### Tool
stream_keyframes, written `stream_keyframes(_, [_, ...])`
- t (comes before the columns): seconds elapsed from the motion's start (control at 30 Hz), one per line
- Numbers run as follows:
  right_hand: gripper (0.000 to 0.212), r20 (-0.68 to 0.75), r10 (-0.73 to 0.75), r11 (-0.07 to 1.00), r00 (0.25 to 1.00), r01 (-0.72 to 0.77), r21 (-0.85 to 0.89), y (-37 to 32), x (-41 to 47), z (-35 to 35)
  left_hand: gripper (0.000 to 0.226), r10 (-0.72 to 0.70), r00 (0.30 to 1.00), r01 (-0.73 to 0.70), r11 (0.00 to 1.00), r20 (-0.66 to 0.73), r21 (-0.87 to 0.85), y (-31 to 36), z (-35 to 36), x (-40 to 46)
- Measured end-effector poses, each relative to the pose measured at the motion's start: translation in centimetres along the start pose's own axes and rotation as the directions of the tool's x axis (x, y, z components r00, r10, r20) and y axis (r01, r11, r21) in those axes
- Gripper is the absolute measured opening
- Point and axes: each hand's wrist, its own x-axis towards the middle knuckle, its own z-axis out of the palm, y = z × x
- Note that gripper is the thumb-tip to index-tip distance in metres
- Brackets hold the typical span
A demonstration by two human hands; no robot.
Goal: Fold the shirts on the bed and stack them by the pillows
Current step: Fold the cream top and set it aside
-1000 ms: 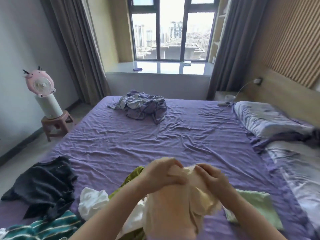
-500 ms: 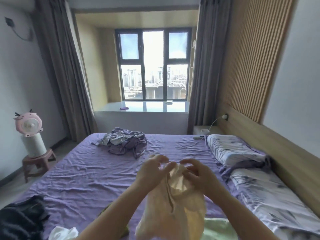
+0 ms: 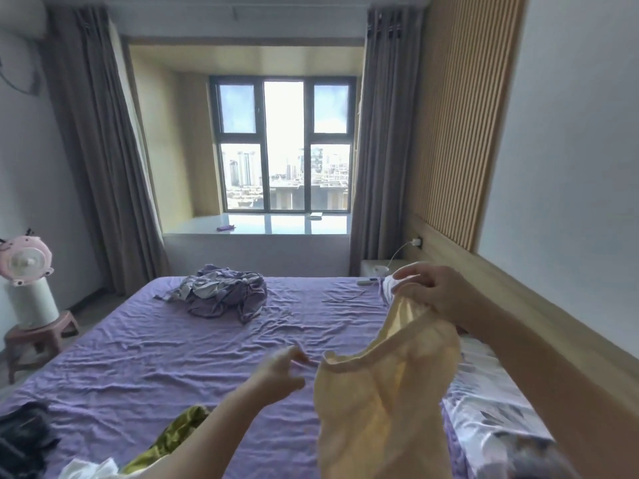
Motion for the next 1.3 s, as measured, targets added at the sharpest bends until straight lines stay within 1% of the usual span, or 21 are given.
stream_keyframes(0.07, [0.017,0.058,0.010,1.000,0.998,-0.012,0.029,0.2,-0.5,-1.3,0.073,0.110,0.984,-0.103,0.993,0.138,-0.054,1.3,1.6,-0.3])
stream_keyframes(0.1, [0.016,0.085,0.011,0.999,0.996,-0.014,0.029,0.2,-0.6,-1.6,0.085,0.183,0.969,-0.179,0.983,0.167,-0.038,2.5,2.7,-0.3])
stream_keyframes(0.17, [0.016,0.125,0.009,1.000,0.992,-0.011,0.011,0.2,-1.0,-1.7,0.095,0.323,0.937,-0.325,0.946,0.132,-0.005,5.7,5.0,0.1])
stream_keyframes(0.23, [0.016,0.151,0.009,1.000,0.988,-0.008,-0.009,0.4,-1.4,-1.6,0.091,0.402,0.914,-0.402,0.916,0.061,-0.015,8.9,7.1,0.7])
stream_keyframes(0.3, [0.016,0.164,0.018,1.000,0.986,-0.017,-0.009,0.8,-1.9,-1.7,0.076,0.418,0.908,-0.418,0.906,-0.010,-0.069,11.2,8.4,1.5])
stream_keyframes(0.33, [0.015,0.162,0.026,1.000,0.986,-0.025,-0.010,1.0,-2.3,-1.9,0.064,0.419,0.907,-0.421,0.900,-0.042,-0.109,11.8,8.8,1.8])
stream_keyframes(0.4, [0.012,0.148,0.038,0.999,0.988,-0.034,-0.028,1.6,-3.1,-2.5,0.031,0.421,0.904,-0.426,0.884,-0.067,-0.191,12.5,9.3,2.0])
stream_keyframes(0.43, [0.009,0.142,0.044,0.998,0.989,-0.037,-0.047,1.9,-3.6,-3.1,0.026,0.427,0.901,-0.432,0.880,-0.068,-0.199,12.5,9.4,2.1])
stream_keyframes(0.5, [0.011,0.167,0.058,0.994,0.984,-0.041,-0.104,2.5,-4.7,-4.2,0.039,0.429,0.901,-0.434,0.888,-0.063,-0.151,12.3,9.5,2.2])
stream_keyframes(0.57, [0.018,0.247,0.082,0.976,0.966,-0.027,-0.217,3.2,-5.7,-5.3,0.045,0.419,0.906,-0.423,0.898,-0.053,-0.125,12.0,8.9,2.0])
stream_keyframes(0.63, [0.016,0.327,0.132,0.951,0.936,-0.026,-0.307,4.0,-6.7,-6.1,0.050,0.410,0.912,-0.408,0.904,-0.006,-0.130,11.5,8.1,1.7])
stream_keyframes(0.67, [0.014,0.367,0.152,0.952,0.918,-0.036,-0.304,4.4,-7.0,-6.3,0.048,0.395,0.918,-0.388,0.913,0.033,-0.129,11.3,7.6,1.4])
stream_keyframes(0.77, [0.013,0.490,0.181,0.977,0.852,-0.100,-0.188,5.0,-7.9,-6.2,0.043,0.349,0.922,-0.336,0.936,0.167,-0.102,10.6,5.8,0.6])
stream_keyframes(0.87, [0.016,0.576,0.190,0.981,0.795,-0.140,-0.131,5.3,-7.9,-5.5,0.040,0.319,0.916,-0.298,0.947,0.243,-0.120,10.0,3.7,-0.6])
stream_keyframes(0.93, [0.016,0.590,0.174,0.985,0.788,-0.134,-0.111,5.4,-7.7,-4.6,0.038,0.307,0.921,-0.280,0.950,0.239,-0.142,9.3,2.2,-1.3])
stream_keyframes(1.0, [0.012,0.572,0.163,0.987,0.804,-0.138,-0.086,5.3,-7.4,-3.3,0.030,0.301,0.933,-0.280,0.952,0.199,-0.125,8.4,0.9,-2.0])
stream_keyframes(1.07, [0.016,0.553,0.162,0.986,0.817,-0.116,-0.119,4.8,-7.0,-1.9,0.021,0.287,0.943,-0.270,0.956,0.168,-0.114,7.3,-0.4,-2.5])
stream_keyframes(1.13, [0.017,0.575,0.141,0.985,0.806,-0.055,-0.164,4.1,-6.5,-0.4,0.019,0.270,0.954,-0.260,0.961,0.128,-0.091,6.1,-1.7,-2.9])
stream_keyframes(1.2, [0.011,0.595,0.078,0.983,0.800,0.039,-0.181,3.2,-6.0,0.9,0.023,0.255,0.964,-0.252,0.967,0.073,-0.041,4.9,-3.3,-3.2])
stream_keyframes(1.23, [0.011,0.581,0.040,0.982,0.813,0.076,-0.174,2.7,-5.7,1.5,0.023,0.247,0.967,-0.247,0.969,0.054,-0.016,4.2,-4.2,-3.4])
stream_keyframes(1.3, [0.012,0.509,-0.030,0.988,0.860,0.102,-0.115,1.9,-5.0,2.2,0.025,0.236,0.970,-0.238,0.970,0.054,0.047,2.7,-6.0,-3.8])
